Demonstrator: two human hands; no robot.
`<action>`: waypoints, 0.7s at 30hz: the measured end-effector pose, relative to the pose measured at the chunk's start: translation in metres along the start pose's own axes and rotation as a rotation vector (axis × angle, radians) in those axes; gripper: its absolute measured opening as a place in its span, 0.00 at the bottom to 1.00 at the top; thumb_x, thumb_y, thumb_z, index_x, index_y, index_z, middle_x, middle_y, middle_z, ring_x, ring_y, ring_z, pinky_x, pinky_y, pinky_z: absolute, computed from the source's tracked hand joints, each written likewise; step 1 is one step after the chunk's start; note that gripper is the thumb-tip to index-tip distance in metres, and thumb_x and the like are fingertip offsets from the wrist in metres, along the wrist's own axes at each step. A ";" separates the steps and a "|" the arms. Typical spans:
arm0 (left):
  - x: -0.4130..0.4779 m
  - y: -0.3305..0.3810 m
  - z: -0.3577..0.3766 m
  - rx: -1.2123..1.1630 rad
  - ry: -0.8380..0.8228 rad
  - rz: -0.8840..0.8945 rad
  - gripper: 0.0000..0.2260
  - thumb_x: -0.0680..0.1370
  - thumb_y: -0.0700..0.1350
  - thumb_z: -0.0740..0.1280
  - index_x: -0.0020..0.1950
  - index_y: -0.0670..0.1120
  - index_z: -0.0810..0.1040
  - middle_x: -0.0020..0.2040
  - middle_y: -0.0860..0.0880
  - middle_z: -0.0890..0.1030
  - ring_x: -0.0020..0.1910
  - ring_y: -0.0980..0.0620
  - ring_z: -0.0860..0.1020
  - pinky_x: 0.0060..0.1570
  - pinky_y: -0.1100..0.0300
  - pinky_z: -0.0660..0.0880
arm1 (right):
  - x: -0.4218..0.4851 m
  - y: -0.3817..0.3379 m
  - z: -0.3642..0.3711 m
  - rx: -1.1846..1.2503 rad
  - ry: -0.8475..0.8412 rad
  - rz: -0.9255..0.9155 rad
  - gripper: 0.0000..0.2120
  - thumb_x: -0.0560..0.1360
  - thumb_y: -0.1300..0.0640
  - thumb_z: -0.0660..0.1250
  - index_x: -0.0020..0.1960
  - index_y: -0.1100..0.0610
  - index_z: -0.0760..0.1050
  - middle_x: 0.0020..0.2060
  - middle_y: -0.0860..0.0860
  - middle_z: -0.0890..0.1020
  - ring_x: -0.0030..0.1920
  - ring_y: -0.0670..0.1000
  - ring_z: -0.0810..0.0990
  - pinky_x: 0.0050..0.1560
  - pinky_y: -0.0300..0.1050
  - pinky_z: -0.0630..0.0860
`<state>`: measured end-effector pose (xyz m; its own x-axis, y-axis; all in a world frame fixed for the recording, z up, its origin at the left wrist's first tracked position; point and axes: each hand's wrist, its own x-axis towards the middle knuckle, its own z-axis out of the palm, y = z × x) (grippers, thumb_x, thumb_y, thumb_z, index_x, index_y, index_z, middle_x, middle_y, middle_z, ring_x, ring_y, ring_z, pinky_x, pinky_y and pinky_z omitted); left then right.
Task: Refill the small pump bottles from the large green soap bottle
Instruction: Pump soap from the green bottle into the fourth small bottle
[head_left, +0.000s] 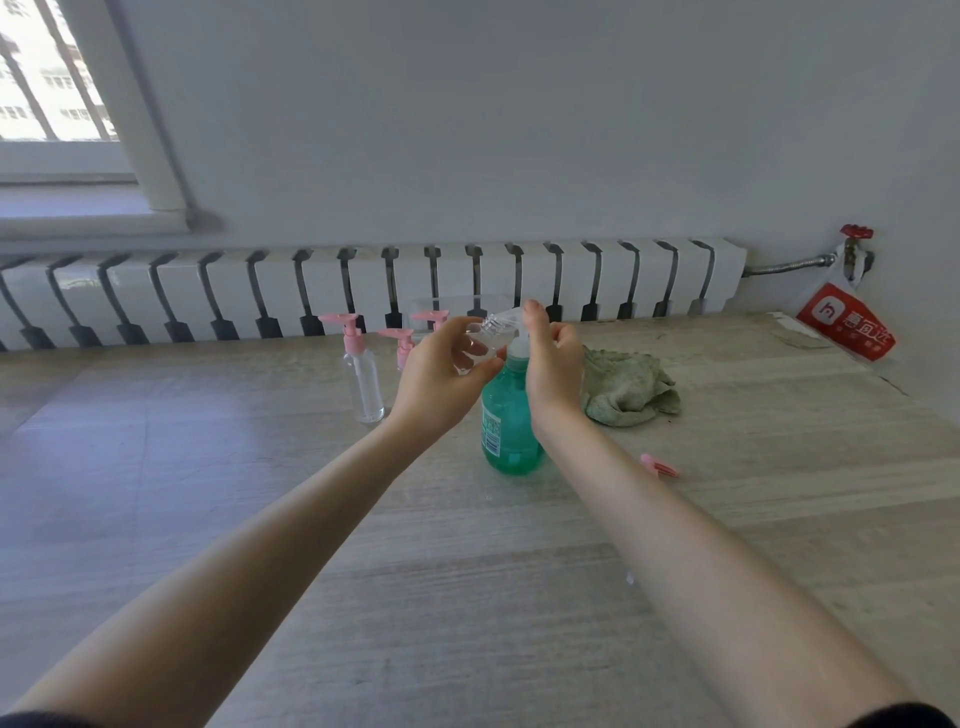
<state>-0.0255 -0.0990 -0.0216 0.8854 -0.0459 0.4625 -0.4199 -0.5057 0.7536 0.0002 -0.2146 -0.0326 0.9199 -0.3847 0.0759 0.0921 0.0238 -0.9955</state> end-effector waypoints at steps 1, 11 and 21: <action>0.000 -0.001 0.000 0.003 0.001 -0.001 0.18 0.74 0.45 0.71 0.63 0.44 0.74 0.47 0.54 0.78 0.47 0.55 0.79 0.48 0.60 0.78 | 0.000 0.000 0.000 0.003 0.001 0.000 0.19 0.72 0.37 0.62 0.43 0.53 0.66 0.38 0.50 0.71 0.39 0.48 0.71 0.44 0.48 0.69; -0.001 -0.006 0.000 0.040 -0.007 -0.014 0.20 0.74 0.46 0.72 0.64 0.46 0.74 0.49 0.53 0.79 0.47 0.54 0.79 0.50 0.53 0.79 | -0.006 -0.005 0.004 0.008 0.025 0.003 0.20 0.61 0.36 0.62 0.43 0.49 0.64 0.47 0.61 0.78 0.48 0.58 0.81 0.47 0.55 0.77; -0.001 -0.005 -0.001 0.037 -0.023 -0.025 0.20 0.74 0.45 0.72 0.64 0.45 0.73 0.49 0.53 0.79 0.47 0.54 0.79 0.50 0.55 0.79 | -0.007 -0.005 0.005 0.024 0.024 -0.005 0.19 0.63 0.36 0.63 0.42 0.50 0.65 0.40 0.54 0.74 0.44 0.58 0.79 0.43 0.54 0.75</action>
<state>-0.0243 -0.0952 -0.0255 0.9002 -0.0526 0.4323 -0.3902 -0.5380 0.7472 -0.0052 -0.2077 -0.0279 0.9099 -0.4071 0.0793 0.1064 0.0442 -0.9933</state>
